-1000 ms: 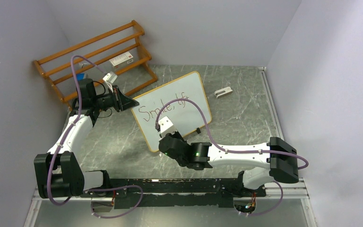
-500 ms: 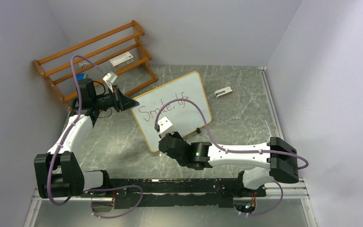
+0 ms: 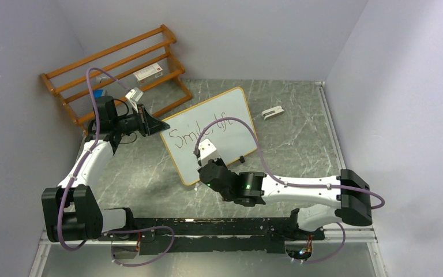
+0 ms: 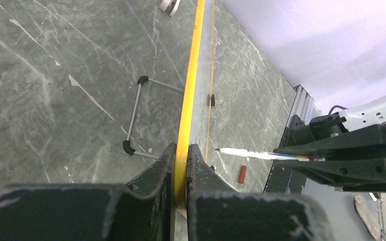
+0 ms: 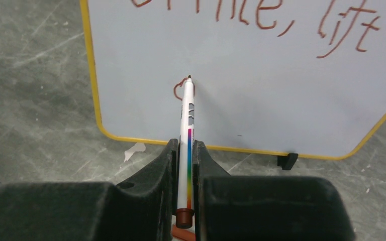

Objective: Write a sentence on the whiteboard

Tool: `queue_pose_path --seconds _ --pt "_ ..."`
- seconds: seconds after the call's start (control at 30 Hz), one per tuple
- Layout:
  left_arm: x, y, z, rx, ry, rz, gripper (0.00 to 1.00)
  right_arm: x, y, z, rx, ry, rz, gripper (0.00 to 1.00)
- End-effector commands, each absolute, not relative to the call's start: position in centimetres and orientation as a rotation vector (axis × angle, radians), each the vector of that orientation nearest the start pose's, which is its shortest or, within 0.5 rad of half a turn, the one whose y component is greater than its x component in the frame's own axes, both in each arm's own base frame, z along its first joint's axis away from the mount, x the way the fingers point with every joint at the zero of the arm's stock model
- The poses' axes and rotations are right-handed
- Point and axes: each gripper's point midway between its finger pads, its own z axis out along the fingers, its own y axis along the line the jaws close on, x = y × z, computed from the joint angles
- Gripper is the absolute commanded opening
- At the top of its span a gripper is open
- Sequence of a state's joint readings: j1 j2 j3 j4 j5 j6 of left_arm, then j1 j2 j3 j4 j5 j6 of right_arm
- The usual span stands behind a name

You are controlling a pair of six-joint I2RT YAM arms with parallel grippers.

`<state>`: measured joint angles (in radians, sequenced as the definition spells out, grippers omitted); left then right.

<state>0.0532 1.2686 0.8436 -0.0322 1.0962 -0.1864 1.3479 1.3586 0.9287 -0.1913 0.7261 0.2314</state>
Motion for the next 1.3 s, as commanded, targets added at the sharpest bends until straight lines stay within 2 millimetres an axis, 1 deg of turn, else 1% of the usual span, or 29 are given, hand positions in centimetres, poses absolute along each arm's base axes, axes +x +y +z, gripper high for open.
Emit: queue_pose_path --seconds 0.0,0.1,0.33,0.53,0.93,1.07,1.27 --pt "32.6 -12.7 17.9 0.397 2.002 -1.009 0.05 19.9 31.2 17.9 -0.636 1.882 0.182 0.0" --pt "32.6 -12.7 17.8 0.395 2.004 -1.011 0.05 20.4 30.5 17.1 -0.623 1.909 0.158 0.0" --pt "32.6 -12.7 17.8 0.396 2.005 -1.012 0.05 20.1 30.9 16.0 -0.646 1.934 0.185 0.0" --pt "32.6 -12.7 17.7 0.394 2.008 -1.011 0.05 19.7 31.5 15.9 -0.666 1.934 0.233 0.0" --pt "32.6 -12.7 17.7 0.395 2.009 -1.011 0.05 20.1 31.8 15.1 -0.669 1.94 0.194 0.0" --pt "32.6 -12.7 17.7 0.395 2.009 -1.012 0.05 20.5 31.5 15.2 -0.654 1.937 0.177 0.0" --pt "32.7 -12.7 17.7 0.394 2.009 -1.012 0.05 20.9 30.6 15.3 -0.623 1.942 0.144 0.0"
